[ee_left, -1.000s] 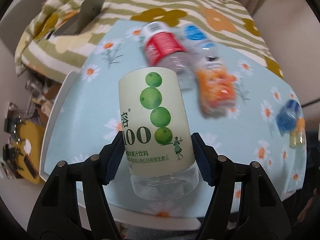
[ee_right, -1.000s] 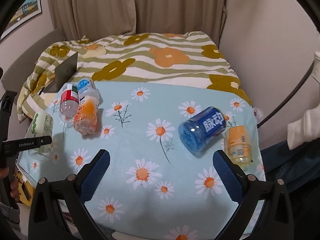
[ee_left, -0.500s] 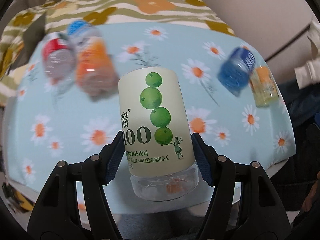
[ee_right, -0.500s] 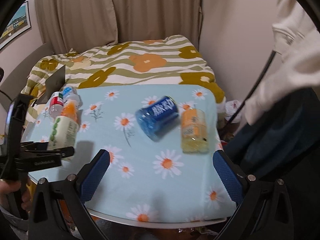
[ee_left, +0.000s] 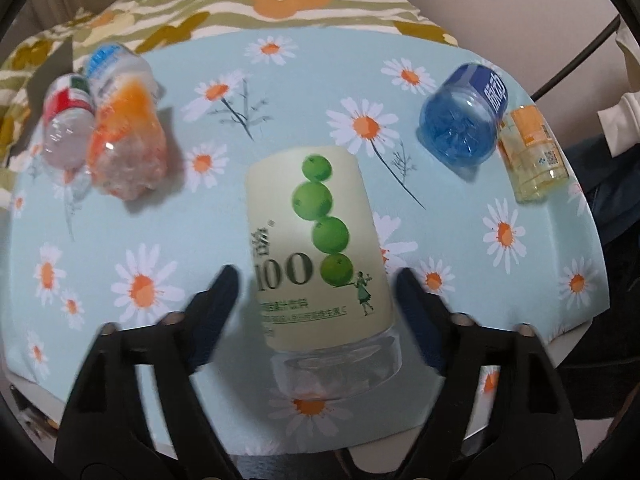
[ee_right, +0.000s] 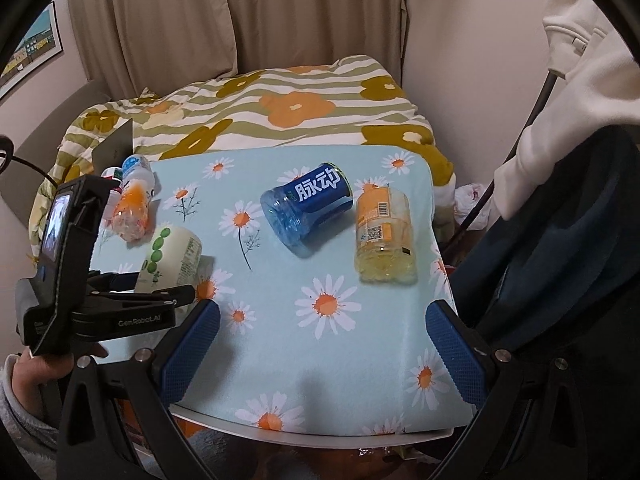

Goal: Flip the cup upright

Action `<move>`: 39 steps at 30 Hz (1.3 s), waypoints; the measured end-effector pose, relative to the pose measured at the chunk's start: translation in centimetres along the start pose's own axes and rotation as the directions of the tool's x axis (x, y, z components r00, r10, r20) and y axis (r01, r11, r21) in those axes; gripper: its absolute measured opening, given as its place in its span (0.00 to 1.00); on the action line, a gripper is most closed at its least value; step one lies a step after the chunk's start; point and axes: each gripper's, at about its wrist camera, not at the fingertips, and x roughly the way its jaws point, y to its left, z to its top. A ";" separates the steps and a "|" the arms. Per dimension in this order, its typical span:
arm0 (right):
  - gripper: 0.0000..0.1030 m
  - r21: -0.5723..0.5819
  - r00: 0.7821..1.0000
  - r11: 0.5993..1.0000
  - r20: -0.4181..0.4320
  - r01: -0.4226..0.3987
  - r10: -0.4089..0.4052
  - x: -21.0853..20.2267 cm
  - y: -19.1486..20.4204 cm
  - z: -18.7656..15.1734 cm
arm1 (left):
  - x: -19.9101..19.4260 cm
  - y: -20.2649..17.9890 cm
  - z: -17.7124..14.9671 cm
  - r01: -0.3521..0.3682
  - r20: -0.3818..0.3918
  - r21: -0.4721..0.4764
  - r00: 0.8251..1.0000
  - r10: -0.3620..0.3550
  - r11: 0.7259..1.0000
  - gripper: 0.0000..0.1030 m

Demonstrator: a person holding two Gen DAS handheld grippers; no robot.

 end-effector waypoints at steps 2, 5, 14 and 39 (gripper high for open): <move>1.00 0.001 1.000 1.000 -0.001 -0.018 0.018 -0.3 -0.1 0.3 | -1.4 0.3 0.0 -0.020 0.027 -0.014 0.999 0.020 1.000 0.97; 1.00 -0.016 0.999 0.998 -0.014 -0.053 0.053 -0.7 0.2 1.3 | -3.8 1.1 -0.1 -0.061 0.046 -0.041 0.997 0.063 0.997 0.99; 1.00 -0.054 0.959 0.969 -0.168 -0.241 0.229 0.7 4.3 6.4 | -10.5 6.7 -2.0 -0.171 0.088 -0.141 0.979 0.185 0.975 1.00; 0.63 0.149 0.672 0.948 -0.675 -0.282 0.305 18.4 12.8 8.4 | -5.7 16.0 -5.6 -0.038 -0.001 -0.198 0.999 0.038 0.979 1.00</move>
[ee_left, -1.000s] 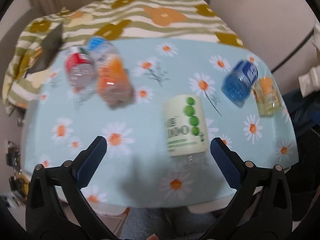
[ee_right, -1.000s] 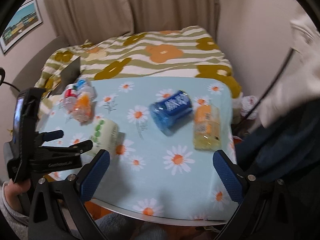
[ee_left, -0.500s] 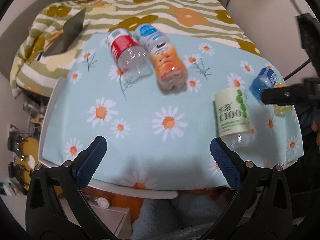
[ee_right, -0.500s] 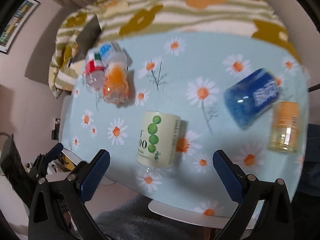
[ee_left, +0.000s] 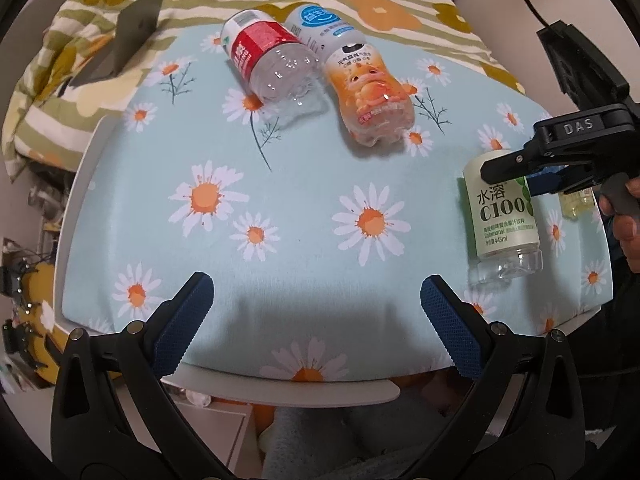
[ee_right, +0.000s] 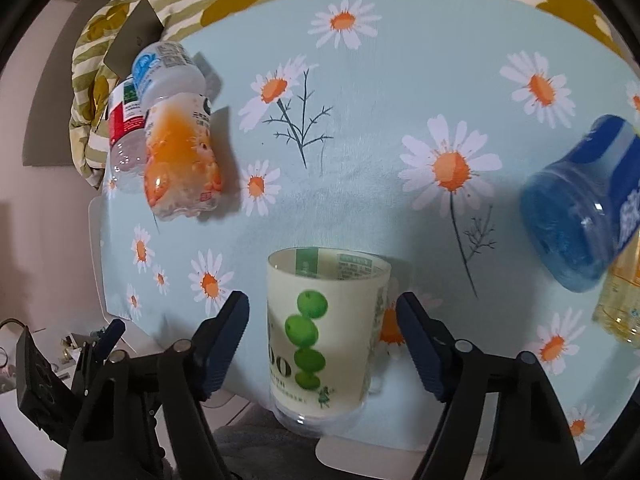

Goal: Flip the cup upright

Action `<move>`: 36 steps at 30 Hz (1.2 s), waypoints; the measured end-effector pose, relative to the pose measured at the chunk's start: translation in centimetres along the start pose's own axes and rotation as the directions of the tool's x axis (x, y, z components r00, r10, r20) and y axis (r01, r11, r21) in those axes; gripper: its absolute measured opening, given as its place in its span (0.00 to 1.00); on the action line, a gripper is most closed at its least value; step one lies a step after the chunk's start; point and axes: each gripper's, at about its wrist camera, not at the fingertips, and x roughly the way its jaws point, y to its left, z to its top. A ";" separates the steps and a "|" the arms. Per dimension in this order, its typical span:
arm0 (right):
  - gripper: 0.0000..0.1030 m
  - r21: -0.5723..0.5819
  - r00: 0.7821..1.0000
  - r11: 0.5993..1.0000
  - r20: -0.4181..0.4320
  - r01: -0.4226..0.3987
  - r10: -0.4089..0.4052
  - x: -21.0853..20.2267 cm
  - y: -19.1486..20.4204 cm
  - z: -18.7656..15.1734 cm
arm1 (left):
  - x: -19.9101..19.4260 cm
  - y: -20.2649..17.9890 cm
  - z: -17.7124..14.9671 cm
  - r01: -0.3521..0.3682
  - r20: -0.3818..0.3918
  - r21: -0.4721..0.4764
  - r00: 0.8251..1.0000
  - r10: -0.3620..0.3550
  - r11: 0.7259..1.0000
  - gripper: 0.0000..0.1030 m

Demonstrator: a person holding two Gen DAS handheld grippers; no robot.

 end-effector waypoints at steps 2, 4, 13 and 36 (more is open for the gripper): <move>0.57 0.009 1.000 1.000 -0.011 -0.009 0.009 0.4 -0.2 0.3 | 0.0 0.0 0.2 0.000 -0.003 0.005 1.000 0.000 1.000 1.00; 0.57 0.009 1.000 1.000 -0.014 -0.013 0.013 0.5 -0.3 0.3 | 0.0 0.0 0.4 -0.003 -0.002 0.014 1.000 0.004 1.000 1.00; 0.52 0.003 0.998 0.999 0.049 -0.043 0.043 -1.2 -0.5 -0.4 | -1.5 -0.1 0.9 -0.014 0.024 0.023 1.000 0.013 1.000 1.00; 0.52 -0.097 0.546 0.964 0.836 0.248 -0.056 -3.1 2.2 -10.1 | -3.2 0.2 -1.9 -0.114 0.077 0.064 0.991 0.109 0.991 1.00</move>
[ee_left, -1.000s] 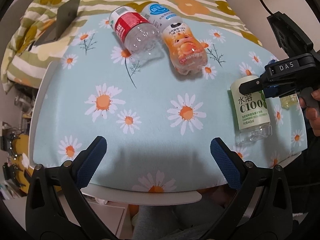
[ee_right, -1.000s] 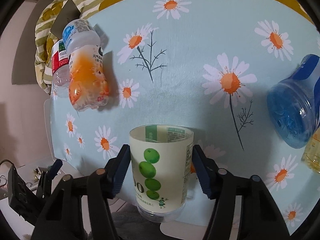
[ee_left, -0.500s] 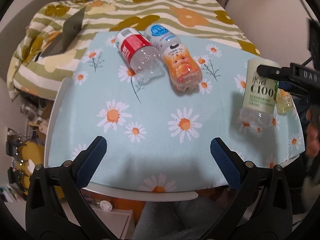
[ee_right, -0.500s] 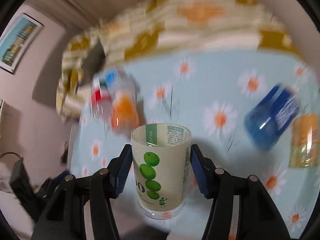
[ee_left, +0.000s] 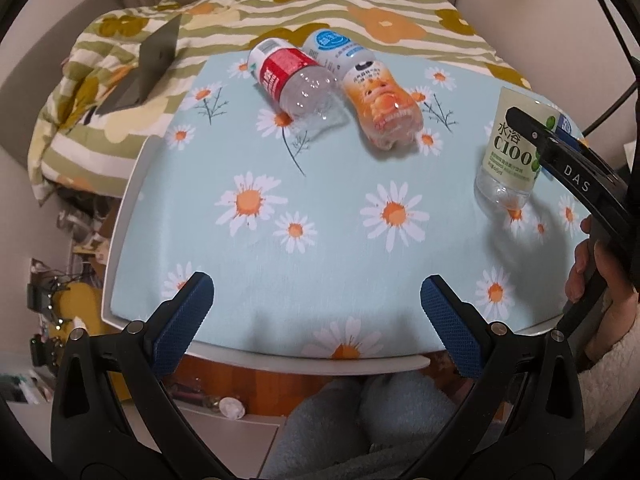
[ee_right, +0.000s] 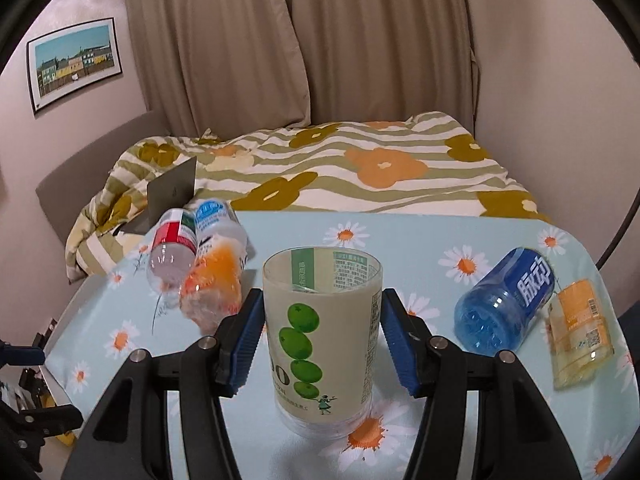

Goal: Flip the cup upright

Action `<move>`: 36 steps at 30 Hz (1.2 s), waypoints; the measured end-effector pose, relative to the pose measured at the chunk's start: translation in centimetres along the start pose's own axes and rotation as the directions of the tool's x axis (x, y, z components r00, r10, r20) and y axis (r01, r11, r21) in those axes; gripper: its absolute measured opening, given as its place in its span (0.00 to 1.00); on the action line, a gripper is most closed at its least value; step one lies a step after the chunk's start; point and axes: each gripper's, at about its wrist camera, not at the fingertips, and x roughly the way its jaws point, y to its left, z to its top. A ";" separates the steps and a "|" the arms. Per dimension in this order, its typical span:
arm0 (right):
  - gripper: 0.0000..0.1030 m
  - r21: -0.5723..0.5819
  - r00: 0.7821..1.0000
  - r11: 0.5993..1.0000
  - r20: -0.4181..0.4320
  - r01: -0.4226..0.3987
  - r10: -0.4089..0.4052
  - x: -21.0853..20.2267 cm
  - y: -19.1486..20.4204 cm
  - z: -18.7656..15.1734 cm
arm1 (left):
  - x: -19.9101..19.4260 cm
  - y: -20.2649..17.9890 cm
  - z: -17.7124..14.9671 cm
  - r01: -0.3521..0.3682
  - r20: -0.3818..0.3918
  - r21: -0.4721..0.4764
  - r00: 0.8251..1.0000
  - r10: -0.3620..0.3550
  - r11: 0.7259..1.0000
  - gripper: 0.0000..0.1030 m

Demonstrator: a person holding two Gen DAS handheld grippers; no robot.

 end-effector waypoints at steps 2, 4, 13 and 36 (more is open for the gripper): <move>0.53 0.000 1.000 1.000 0.003 0.002 -0.002 -0.1 -0.1 -0.3 | -0.1 -0.1 -0.1 -0.006 0.004 0.006 1.000 0.005 1.000 1.00; 0.53 -0.002 1.000 1.000 0.003 0.005 -0.005 -0.4 -0.3 -0.6 | -0.1 -0.3 -0.2 -0.003 0.006 0.008 1.000 0.003 1.000 1.00; 0.54 -0.069 0.999 0.998 -0.033 0.012 -0.015 -2.4 0.3 -2.2 | -0.4 -0.8 -0.5 0.006 0.005 0.019 1.000 -0.006 1.000 1.00; 1.00 -0.028 0.998 0.998 -0.034 0.060 -0.061 -4.7 0.0 -3.1 | -2.2 -1.5 -1.8 0.016 0.052 0.017 0.998 -0.017 1.000 1.00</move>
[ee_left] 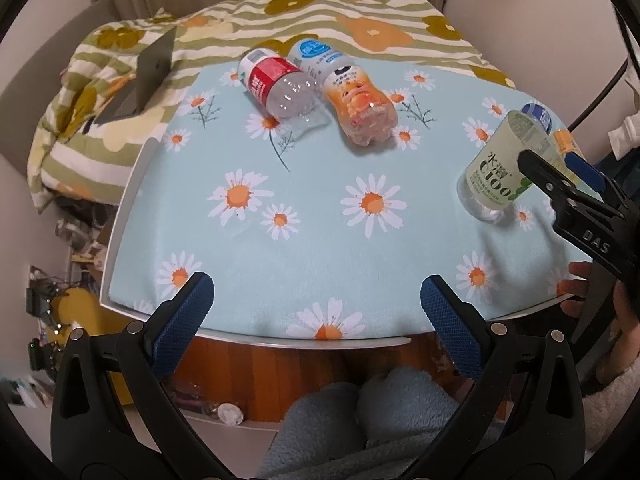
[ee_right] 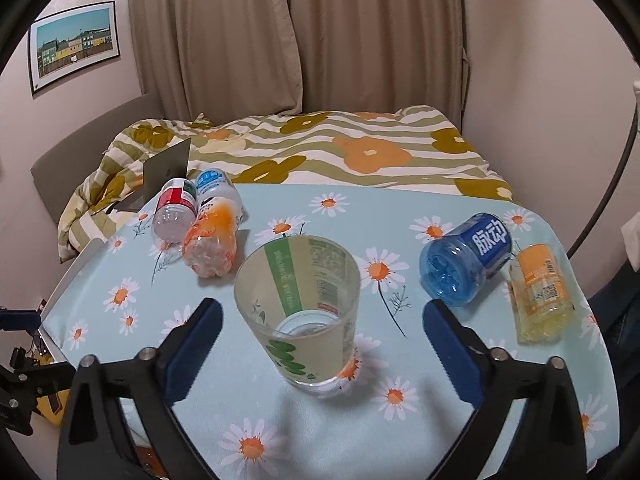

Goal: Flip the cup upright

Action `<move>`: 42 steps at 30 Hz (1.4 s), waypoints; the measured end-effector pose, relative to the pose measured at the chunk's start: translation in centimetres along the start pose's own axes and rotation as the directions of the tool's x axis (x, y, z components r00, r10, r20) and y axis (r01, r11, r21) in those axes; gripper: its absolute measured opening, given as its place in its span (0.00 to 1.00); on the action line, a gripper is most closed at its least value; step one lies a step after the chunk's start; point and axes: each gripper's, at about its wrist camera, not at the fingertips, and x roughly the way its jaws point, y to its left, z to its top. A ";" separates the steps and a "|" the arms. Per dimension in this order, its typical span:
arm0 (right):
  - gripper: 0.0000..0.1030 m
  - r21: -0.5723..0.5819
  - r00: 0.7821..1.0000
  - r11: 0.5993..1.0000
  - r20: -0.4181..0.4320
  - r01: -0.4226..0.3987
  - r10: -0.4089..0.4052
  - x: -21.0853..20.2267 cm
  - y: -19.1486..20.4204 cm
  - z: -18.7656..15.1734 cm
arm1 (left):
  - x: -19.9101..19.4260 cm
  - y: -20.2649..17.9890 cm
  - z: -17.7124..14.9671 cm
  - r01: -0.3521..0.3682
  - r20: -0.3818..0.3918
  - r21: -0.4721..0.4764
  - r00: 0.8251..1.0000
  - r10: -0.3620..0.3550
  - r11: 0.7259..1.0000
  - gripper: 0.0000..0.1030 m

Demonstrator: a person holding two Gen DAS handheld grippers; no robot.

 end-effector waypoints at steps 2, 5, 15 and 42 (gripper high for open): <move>1.00 0.003 1.000 1.000 -0.004 0.003 -0.003 -0.8 -0.3 0.3 | -0.6 -0.2 0.1 0.001 0.012 -0.003 1.000 -0.001 1.000 1.00; 1.00 0.011 1.000 1.000 -0.016 0.006 -0.006 -2.9 -0.6 0.9 | -2.2 -0.6 0.6 0.006 0.041 -0.005 0.999 -0.006 1.000 1.00; 1.00 0.045 0.989 0.997 -0.137 0.069 -0.063 -11.0 -1.7 4.0 | -8.2 -1.4 2.2 -0.007 0.147 -0.004 0.989 0.008 1.000 1.00; 1.00 0.081 0.981 0.987 -0.149 0.141 -0.128 -15.1 -3.8 2.9 | -11.9 -3.2 0.3 -0.057 0.214 -0.001 0.975 0.056 0.998 1.00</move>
